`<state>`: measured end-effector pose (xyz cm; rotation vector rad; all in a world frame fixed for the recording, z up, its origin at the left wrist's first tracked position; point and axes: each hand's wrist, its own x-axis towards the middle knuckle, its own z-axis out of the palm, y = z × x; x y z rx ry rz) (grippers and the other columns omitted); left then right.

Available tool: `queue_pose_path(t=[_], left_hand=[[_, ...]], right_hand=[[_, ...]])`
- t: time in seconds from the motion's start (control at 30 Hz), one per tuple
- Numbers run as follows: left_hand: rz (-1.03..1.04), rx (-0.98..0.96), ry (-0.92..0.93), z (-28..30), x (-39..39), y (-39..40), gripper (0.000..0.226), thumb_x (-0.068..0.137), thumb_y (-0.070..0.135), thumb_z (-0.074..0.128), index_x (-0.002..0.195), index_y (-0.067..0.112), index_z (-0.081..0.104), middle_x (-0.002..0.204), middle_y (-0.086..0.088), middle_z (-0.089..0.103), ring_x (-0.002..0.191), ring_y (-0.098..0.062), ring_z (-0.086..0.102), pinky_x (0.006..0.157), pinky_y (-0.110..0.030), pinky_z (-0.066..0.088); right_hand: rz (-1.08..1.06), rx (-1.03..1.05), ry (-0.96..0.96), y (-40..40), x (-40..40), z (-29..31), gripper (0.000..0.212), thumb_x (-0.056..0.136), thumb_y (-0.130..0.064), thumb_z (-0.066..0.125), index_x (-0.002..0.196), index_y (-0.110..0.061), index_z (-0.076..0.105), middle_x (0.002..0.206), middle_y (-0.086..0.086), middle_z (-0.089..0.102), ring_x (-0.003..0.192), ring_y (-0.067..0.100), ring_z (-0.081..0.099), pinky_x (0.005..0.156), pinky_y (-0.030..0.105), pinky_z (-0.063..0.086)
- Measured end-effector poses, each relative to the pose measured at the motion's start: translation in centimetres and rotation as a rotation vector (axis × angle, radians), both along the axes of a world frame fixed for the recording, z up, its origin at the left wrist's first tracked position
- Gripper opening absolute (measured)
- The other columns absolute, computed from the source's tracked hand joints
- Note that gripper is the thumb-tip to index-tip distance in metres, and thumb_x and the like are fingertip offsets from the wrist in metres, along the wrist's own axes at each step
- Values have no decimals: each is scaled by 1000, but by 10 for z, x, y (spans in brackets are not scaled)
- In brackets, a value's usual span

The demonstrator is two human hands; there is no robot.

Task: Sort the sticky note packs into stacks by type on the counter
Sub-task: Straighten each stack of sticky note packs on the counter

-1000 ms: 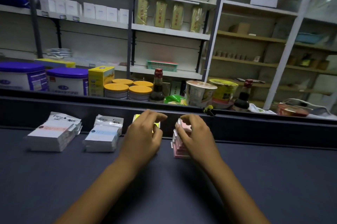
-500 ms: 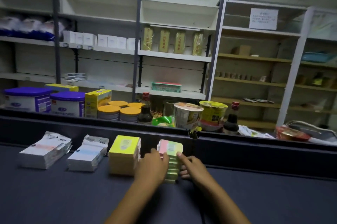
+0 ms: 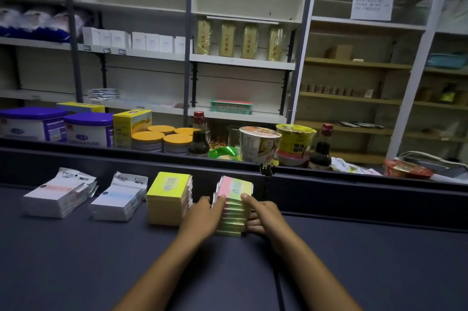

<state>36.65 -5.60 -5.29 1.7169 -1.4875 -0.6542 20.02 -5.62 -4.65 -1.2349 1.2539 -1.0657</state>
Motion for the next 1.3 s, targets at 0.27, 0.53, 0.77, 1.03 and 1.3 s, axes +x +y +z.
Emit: queue_pose_path(t=[0.27,0.53,0.77,1.03,1.3], left_hand=[[-253,-113,421,3,5,2,106,55,37,67,150,12,30,146,-5,38,125,-14,48,98,-22,46],[-371,-44,342,-12,7,-6,113,46,40,68,149,29,21,142,-5,38,130,-17,45,112,-36,40],[-327,-141,415,-16,1,-11,63,49,38,68,111,36,54,123,-4,63,115,-16,60,105,-37,46],[-409,-193,392,-13,-3,-5,53,56,15,64,103,34,49,107,12,63,90,10,63,77,-4,44],[-462,-180,351,-16,0,-7,65,53,25,70,116,31,53,122,2,64,112,-1,62,89,-10,45]], right_hand=[[111,-241,52,-9,-13,-8,77,63,-13,78,135,-10,50,127,10,61,108,20,67,84,27,58],[191,-277,302,-9,-8,-20,87,65,-18,75,143,-26,37,139,2,41,114,4,58,86,16,53],[124,-394,347,-8,-6,-25,75,75,-17,79,139,-32,44,141,0,51,127,8,55,109,35,46],[141,-450,440,-8,-3,-28,64,83,-12,72,134,-37,43,142,-4,50,130,4,50,112,36,42],[156,-454,514,-6,-1,-30,73,83,-33,64,148,-30,32,147,-10,44,137,5,41,117,40,34]])
